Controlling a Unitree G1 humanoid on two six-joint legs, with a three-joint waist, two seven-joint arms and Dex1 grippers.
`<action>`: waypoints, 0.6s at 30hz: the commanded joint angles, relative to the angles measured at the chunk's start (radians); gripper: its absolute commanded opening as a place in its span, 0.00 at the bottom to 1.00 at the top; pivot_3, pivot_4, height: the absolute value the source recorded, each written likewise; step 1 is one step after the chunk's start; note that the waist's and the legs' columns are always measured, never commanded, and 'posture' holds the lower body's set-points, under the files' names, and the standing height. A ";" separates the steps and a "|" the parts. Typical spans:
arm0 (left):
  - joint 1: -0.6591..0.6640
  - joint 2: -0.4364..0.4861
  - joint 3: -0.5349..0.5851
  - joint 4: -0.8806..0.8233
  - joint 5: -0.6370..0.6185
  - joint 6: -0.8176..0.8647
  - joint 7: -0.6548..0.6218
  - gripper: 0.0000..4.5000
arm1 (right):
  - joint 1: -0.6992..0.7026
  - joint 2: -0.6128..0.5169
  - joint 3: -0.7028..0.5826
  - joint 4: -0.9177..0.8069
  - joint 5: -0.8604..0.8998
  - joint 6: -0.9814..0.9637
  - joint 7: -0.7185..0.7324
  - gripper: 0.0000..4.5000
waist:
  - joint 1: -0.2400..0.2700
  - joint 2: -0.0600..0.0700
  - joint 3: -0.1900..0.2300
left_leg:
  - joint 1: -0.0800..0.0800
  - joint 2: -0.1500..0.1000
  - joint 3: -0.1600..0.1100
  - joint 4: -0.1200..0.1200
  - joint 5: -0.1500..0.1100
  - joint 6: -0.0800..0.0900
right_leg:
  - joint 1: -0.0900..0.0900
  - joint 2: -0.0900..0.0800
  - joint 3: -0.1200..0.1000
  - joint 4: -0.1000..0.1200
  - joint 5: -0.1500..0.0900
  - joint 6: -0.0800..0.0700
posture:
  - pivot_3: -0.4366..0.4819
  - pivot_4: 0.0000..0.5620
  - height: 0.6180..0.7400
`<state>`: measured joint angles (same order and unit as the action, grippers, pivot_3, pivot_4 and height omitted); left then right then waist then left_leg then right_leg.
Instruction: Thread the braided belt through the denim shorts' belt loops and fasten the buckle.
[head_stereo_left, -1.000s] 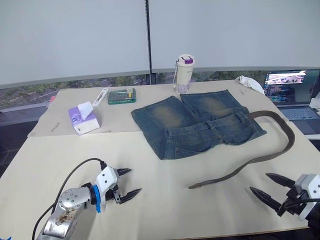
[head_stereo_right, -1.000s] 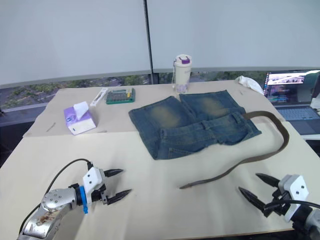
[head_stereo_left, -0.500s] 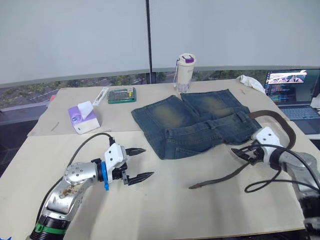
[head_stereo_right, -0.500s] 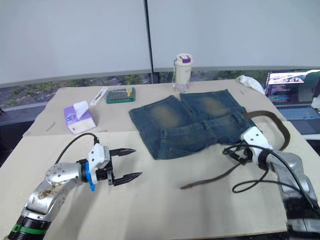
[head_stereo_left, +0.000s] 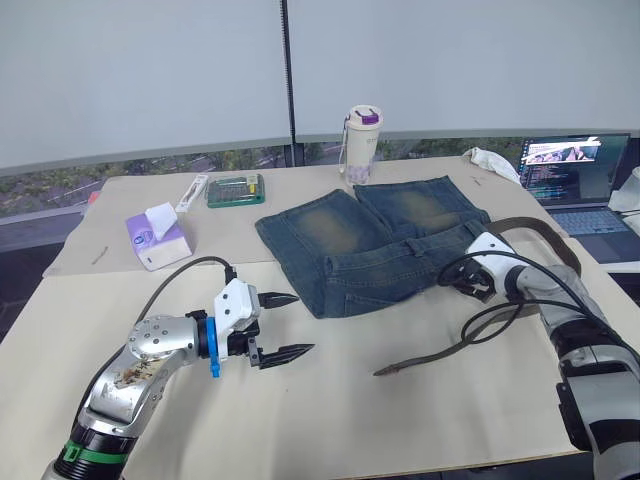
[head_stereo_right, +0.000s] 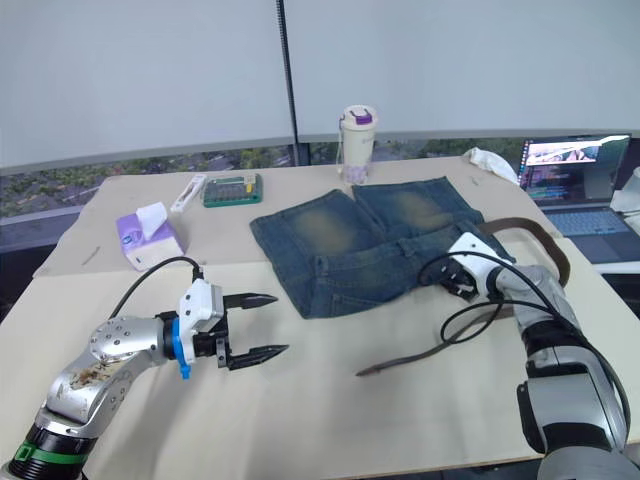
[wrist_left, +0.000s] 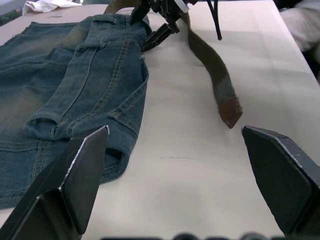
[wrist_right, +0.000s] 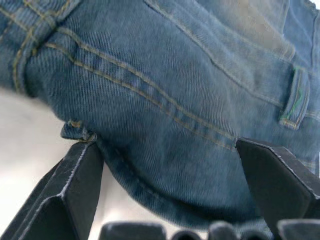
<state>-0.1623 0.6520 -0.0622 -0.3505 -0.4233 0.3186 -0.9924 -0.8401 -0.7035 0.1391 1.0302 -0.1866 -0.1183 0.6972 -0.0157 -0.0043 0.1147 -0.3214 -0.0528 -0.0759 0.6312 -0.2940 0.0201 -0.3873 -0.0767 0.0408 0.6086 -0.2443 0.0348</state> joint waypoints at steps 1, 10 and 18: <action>0.005 0.003 0.014 0.000 0.011 -0.044 -0.004 1.00 | -0.032 0.010 -0.010 0.031 0.001 -0.059 -0.001 0.66 | 0.000 0.000 0.000 | 0.000 0.000 0.000 0.000 0.000 0.000 | 0.000 0.000 0.000 0.000 0.000 0.000 | 0.48 0.27 1.00; 0.010 0.001 0.012 0.048 0.038 -0.098 -0.015 1.00 | 0.153 -0.003 -0.033 -0.337 0.144 0.080 0.275 0.01 | 0.002 0.001 0.000 | 0.000 0.001 -0.001 -0.001 0.000 0.000 | 0.000 0.000 0.000 0.000 0.000 0.000 | 0.48 0.27 1.00; -0.008 -0.006 -0.023 0.068 0.056 -0.117 -0.037 1.00 | 0.537 -0.060 -0.012 -1.140 0.294 0.488 0.384 0.01 | 0.005 0.002 0.000 | 0.000 0.004 -0.002 -0.001 0.000 0.000 | -0.001 0.000 0.000 0.001 0.000 0.000 | 0.48 0.27 1.00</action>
<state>-0.1602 0.6437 -0.0887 -0.2651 -0.3691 0.2199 -1.0208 -0.3314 -0.7430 0.1183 0.0299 0.0631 0.3075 1.0451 -0.0111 -0.0026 0.1144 -0.3218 -0.0495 -0.0783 0.6298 -0.2942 0.0200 -0.3880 -0.0766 0.0401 0.6095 -0.2442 0.0349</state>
